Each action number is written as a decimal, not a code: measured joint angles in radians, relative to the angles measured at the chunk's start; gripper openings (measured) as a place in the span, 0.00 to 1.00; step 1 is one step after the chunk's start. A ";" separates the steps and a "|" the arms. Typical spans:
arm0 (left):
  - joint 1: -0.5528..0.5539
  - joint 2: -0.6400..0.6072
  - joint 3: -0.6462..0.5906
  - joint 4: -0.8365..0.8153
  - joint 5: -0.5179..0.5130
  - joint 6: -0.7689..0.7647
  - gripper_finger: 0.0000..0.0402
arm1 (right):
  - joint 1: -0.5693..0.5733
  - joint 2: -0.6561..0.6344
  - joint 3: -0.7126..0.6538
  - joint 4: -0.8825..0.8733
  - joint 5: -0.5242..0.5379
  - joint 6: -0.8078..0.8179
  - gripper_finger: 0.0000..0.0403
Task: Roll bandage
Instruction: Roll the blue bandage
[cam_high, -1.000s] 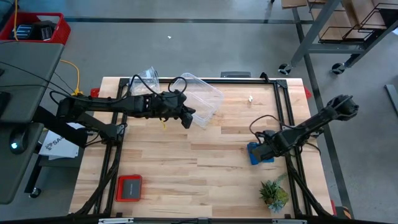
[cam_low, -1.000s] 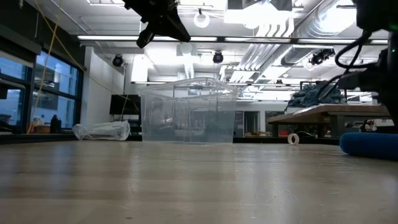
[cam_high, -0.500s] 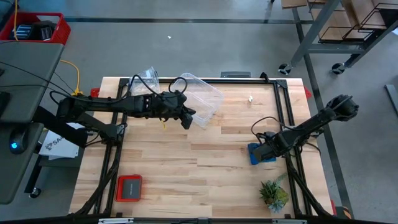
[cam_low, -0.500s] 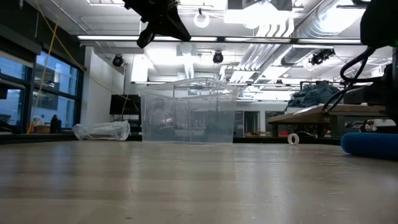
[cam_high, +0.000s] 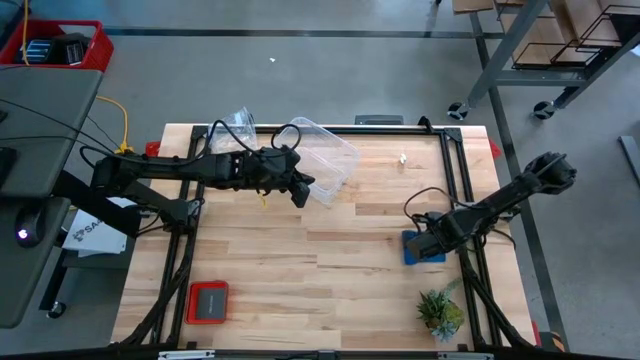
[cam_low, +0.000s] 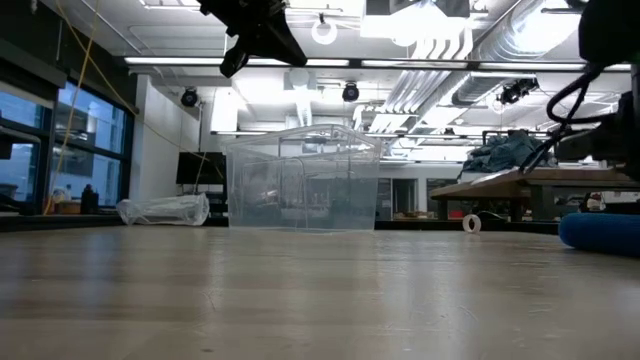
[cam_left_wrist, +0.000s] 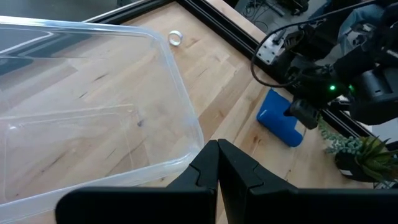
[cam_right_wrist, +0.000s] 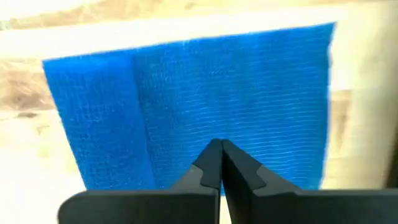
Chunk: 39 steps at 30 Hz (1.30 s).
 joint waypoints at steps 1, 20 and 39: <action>0.000 0.000 0.000 -0.001 0.000 0.000 0.00 | 0.000 0.000 0.012 -0.023 0.004 0.000 0.00; 0.000 0.000 0.000 0.003 0.000 0.000 0.00 | -0.078 0.005 0.092 0.180 0.202 -0.153 0.00; 0.000 0.000 0.000 0.007 0.000 -0.008 0.00 | -0.114 0.060 0.028 0.302 0.010 -0.277 0.00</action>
